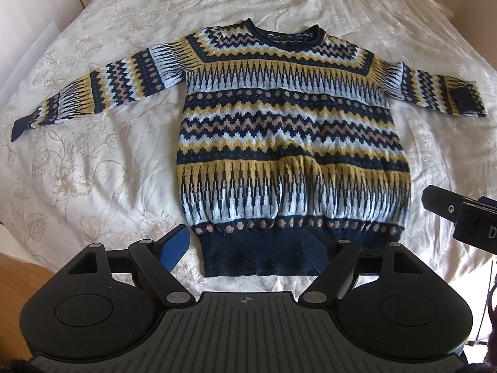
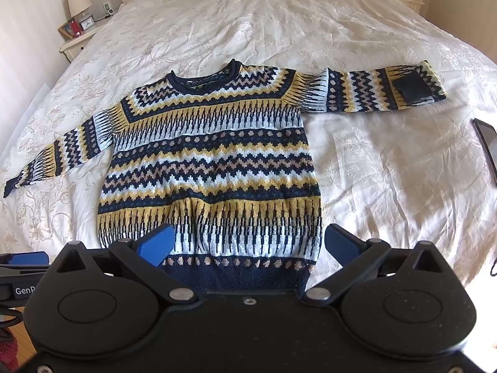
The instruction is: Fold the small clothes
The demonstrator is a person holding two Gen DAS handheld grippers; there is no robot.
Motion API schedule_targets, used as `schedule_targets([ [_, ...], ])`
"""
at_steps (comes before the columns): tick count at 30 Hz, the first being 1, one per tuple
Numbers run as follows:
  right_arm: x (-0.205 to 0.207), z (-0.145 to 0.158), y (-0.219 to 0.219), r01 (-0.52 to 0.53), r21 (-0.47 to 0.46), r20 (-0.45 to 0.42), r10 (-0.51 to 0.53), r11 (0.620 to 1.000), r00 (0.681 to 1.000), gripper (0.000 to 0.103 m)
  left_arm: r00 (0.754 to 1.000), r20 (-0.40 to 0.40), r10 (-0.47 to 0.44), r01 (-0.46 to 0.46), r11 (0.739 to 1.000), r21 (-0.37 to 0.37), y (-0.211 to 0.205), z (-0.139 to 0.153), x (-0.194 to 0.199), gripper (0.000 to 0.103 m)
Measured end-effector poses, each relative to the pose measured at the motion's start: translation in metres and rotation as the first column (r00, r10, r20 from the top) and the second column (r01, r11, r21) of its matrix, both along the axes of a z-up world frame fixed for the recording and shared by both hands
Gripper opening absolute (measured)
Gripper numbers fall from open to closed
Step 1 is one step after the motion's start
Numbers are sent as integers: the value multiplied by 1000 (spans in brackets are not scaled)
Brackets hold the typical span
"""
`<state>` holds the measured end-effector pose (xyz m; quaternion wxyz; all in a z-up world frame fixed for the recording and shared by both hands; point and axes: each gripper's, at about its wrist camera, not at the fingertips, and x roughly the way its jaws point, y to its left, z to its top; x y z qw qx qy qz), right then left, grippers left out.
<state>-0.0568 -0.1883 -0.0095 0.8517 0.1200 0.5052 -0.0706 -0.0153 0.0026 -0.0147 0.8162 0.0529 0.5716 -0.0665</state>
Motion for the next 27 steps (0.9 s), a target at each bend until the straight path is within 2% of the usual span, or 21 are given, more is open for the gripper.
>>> schedule_targets([
  [27, 8, -5, 9, -1, 12, -16, 1, 1000, 1000, 102, 999, -31, -10, 10, 1000, -6, 11, -5, 9, 78],
])
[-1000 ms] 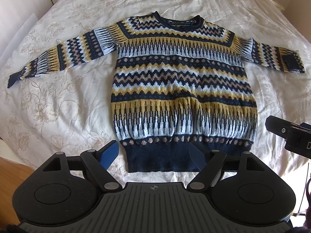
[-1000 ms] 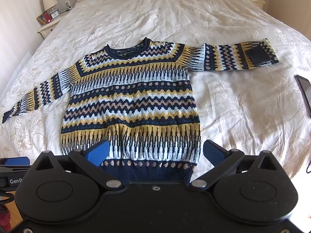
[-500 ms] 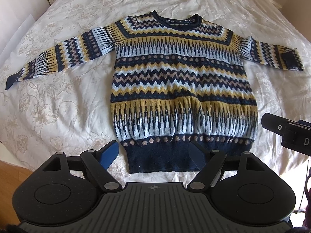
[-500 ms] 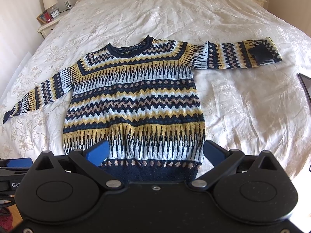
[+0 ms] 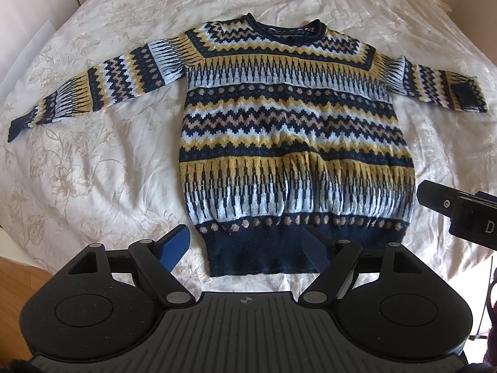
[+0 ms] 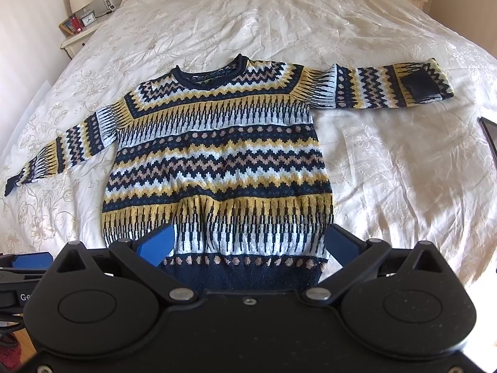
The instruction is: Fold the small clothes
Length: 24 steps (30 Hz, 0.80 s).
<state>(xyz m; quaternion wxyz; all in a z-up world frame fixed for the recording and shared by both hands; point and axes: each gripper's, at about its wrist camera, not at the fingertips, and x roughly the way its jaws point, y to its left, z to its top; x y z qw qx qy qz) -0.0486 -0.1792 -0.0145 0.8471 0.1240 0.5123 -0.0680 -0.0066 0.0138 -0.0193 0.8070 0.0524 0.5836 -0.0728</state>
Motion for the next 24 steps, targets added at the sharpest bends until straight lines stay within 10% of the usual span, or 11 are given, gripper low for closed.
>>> schedule_targets([
  [24, 61, -40, -43, 0, 52, -119, 6, 999, 993, 102, 996, -86, 15, -6, 995, 96, -43, -28, 54, 78],
])
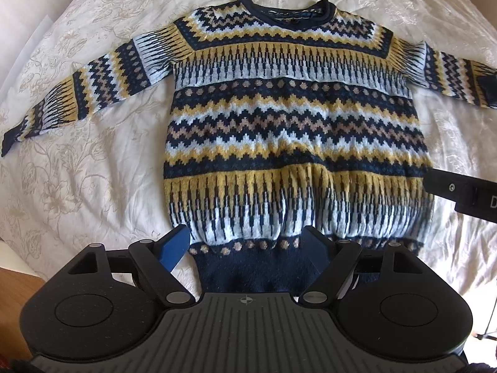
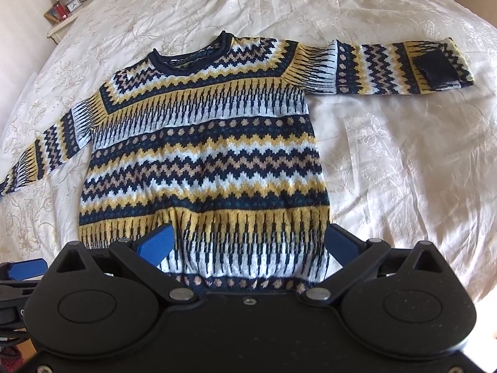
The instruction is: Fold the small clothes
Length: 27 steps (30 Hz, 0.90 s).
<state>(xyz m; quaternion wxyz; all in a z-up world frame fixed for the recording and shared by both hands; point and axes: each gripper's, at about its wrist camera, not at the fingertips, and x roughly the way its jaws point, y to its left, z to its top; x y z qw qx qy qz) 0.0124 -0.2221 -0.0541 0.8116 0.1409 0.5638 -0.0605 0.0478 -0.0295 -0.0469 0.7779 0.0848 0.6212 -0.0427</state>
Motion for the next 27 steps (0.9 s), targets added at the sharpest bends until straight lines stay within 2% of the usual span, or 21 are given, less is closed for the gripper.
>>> schedule_targets([
  [12, 47, -22, -50, -53, 38, -63, 55, 998, 997, 102, 997, -18, 75, -74, 995, 66, -43, -10, 36, 78],
  [18, 68, -30, -86, -63, 33, -50, 65, 997, 997, 102, 994, -14, 108, -106, 991, 75, -68, -12, 52, 78],
  [22, 78, -33, -114, -47, -21, 4, 47, 999, 999, 100, 993, 1, 117, -117, 991, 71, -85, -11, 59, 78],
  [25, 88, -37, -140, -29, -113, 61, 36, 993, 998, 87, 993, 4, 116, -116, 991, 68, -95, -12, 65, 78],
  [27, 94, -41, -154, -19, -191, 85, 36, 981, 996, 83, 993, 2, 115, -115, 991, 67, -102, -14, 70, 78],
])
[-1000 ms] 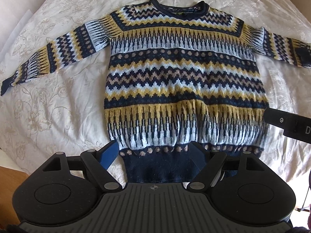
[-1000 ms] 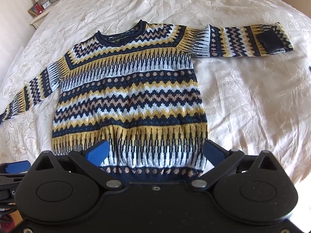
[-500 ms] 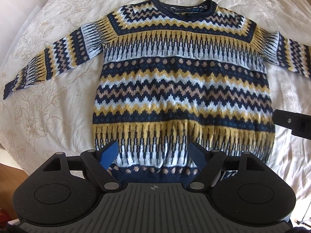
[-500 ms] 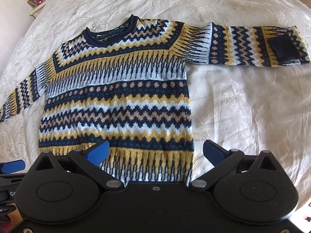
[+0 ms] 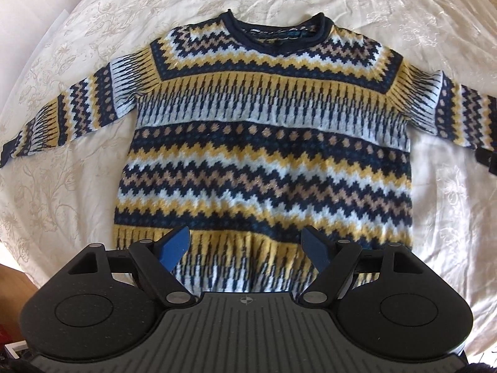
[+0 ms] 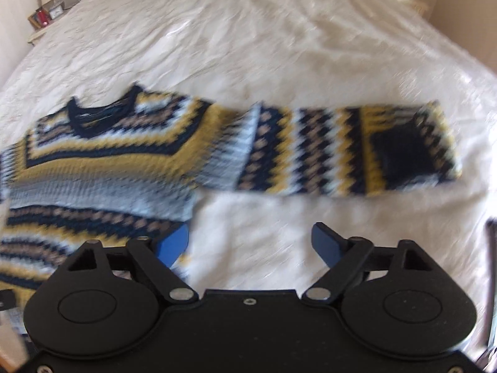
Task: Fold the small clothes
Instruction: 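Grasp the navy cuff of the sleeve nearest the right tool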
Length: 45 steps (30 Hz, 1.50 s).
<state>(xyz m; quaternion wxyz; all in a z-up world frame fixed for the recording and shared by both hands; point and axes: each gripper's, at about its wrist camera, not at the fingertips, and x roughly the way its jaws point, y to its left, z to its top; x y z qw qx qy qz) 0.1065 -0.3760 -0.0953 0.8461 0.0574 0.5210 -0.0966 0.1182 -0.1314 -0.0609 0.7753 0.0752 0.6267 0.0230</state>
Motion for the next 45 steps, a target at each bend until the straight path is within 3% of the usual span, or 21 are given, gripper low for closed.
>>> schedule_targets([
  [5, 17, -19, -36, 25, -239, 57, -11, 971, 998, 60, 1000, -4, 10, -10, 1000, 9, -6, -5, 8, 78],
  [8, 29, -34, -59, 35, -295, 55, -20, 955, 998, 49, 1000, -17, 23, -23, 1000, 13, -5, -9, 12, 78],
  [16, 51, -69, -90, 77, -351, 10, -79, 933, 997, 50, 997, -41, 64, -62, 997, 37, 3, -17, 18, 78],
  [19, 56, -80, -81, 15, -441, -20, -26, 898, 999, 51, 996, -41, 73, -72, 997, 33, 8, -19, 19, 78],
  [21, 57, -86, -74, -22, -495, -36, 5, 868, 999, 48, 997, -36, 75, -74, 997, 27, 11, -19, 20, 78],
  [22, 56, -86, -73, -24, -505, -37, 6, 863, 999, 42, 997, -32, 73, -72, 997, 24, 12, -19, 20, 78],
  [24, 52, -80, -79, 1, -482, -18, -11, 876, 1000, 28, 998, -24, 65, -65, 998, 18, 16, -20, 20, 78],
  [25, 49, -74, -84, 20, -444, 1, -21, 896, 1000, 14, 998, -19, 59, -59, 998, 13, 18, -20, 20, 78],
  [26, 47, -67, -90, 46, -393, 23, -40, 918, 999, 11, 999, -13, 52, -52, 999, 8, 20, -20, 20, 78],
  [31, 36, -30, -99, 142, -330, 106, -113, 933, 988, 10, 1000, 19, -5, 5, 1000, -4, 34, -25, 21, 78],
  [37, 27, 31, -75, 190, -291, 211, -131, 938, 969, 10, 997, 30, -64, 66, 997, -45, 64, -33, 24, 78],
  [45, 40, 99, 6, 121, -29, 311, -106, 992, 944, 10, 994, 83, -69, 75, 995, -65, 124, -33, 28, 78],
])
